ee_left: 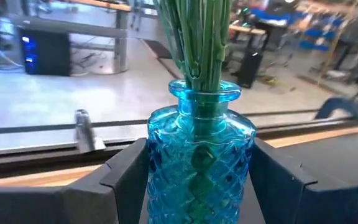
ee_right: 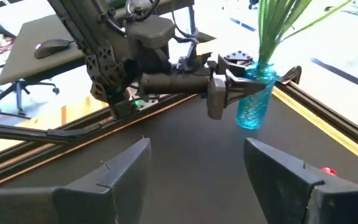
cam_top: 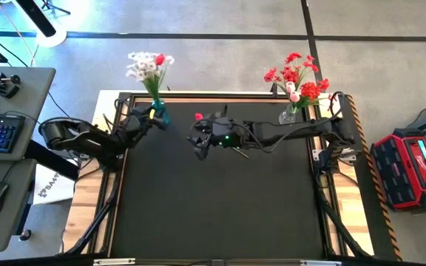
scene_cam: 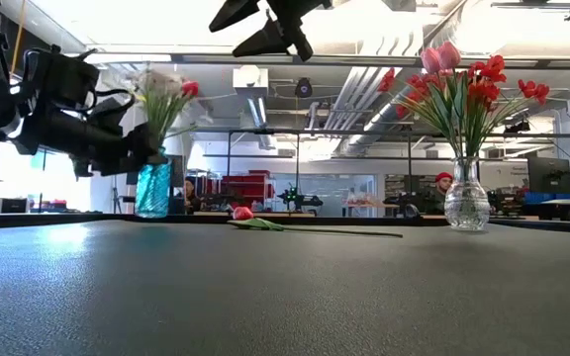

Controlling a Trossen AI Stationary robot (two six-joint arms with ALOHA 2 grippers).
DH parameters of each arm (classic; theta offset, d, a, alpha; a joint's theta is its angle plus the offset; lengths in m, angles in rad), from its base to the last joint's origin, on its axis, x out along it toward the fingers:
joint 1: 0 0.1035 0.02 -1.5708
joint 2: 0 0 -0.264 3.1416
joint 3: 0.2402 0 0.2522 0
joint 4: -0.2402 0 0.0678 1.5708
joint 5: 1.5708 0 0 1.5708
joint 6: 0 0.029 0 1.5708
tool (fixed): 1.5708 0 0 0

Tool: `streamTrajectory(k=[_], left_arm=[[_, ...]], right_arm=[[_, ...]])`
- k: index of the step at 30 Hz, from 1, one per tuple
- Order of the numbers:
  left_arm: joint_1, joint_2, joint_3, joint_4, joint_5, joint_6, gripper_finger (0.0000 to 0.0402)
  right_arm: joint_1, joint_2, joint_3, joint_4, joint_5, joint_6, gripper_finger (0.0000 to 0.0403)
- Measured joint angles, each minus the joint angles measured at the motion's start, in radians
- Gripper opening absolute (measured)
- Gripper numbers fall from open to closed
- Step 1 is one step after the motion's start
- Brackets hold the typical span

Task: Sort flowers into vase by color
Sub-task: Adjust the blue vase

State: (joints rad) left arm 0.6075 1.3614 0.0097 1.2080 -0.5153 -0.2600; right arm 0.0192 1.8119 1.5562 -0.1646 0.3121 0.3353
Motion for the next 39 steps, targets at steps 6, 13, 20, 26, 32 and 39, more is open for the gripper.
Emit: streamTrajectory(k=[6,13,20,26,32,39], left_arm=[[-0.035,0.0,0.02,0.037,0.054,-0.022,0.0221],[-0.151,0.011,0.122,-0.005,0.039,-0.046,0.0221],[-0.31,0.149,0.201,-0.114,-0.132,-0.027,0.0221],[-0.42,0.285,0.116,0.096,-0.33,-0.082,0.0221],[-0.481,0.341,0.052,0.218,-0.425,-0.007,0.0221],[-0.524,0.323,0.034,0.204,-0.492,0.025,0.0221]], right_arm=[[0.001,-0.01,0.0,-0.006,-0.094,0.014,0.0244],[0.005,-0.154,0.0,-0.308,-0.13,0.015,0.0244],[-0.019,-0.202,0.0,-0.5,-0.135,-0.09,0.0244],[-0.025,-0.202,0.0,-0.513,-0.19,-0.137,0.0244],[-0.025,-0.205,0.0,-0.527,-0.251,-0.161,0.0244],[-0.023,-0.205,0.0,-0.56,-0.284,-0.174,0.0244]])
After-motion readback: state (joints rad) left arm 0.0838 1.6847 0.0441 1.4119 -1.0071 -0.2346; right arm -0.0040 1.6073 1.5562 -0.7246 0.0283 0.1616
